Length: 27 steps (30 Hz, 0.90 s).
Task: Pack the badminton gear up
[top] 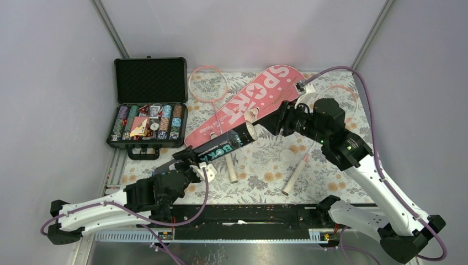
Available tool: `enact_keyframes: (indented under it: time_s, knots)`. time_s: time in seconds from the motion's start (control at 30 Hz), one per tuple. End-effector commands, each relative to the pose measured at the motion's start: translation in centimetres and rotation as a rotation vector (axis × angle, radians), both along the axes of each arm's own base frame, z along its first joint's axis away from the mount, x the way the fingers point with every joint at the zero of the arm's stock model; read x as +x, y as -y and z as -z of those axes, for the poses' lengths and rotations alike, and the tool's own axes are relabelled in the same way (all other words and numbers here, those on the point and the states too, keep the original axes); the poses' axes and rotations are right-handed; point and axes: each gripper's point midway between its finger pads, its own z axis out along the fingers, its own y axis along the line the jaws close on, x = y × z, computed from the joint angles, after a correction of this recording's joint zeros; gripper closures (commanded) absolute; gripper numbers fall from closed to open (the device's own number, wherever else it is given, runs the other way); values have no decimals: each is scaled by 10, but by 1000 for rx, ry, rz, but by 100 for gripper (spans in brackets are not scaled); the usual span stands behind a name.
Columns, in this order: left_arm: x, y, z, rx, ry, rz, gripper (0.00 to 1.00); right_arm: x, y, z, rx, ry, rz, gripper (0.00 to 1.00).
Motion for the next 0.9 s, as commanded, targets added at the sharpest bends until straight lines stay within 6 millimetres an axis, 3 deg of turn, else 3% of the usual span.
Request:
enact_keyframes:
  time_s: [0.0,0.1,0.2,0.37,0.57,0.87]
  knots:
    - [9,-11,-35,-115,79,-99,71,50,24,17,-160,202,187,46]
    - [10,-17,-42,-148,94,-123,71,78,46,47,-377,317,261,46]
    - [10,-24,-52,-200,112,-143,71,101,54,71,-561,368,274,49]
    - [0,-23,-72,-345,117,-51,70,127,35,111,-735,332,142,49]
    - [-9,-28,-86,-472,137,2,69,166,27,149,-879,319,144,45]
    - [-9,-30,-90,-489,147,7,69,199,-2,193,-955,305,32,44]
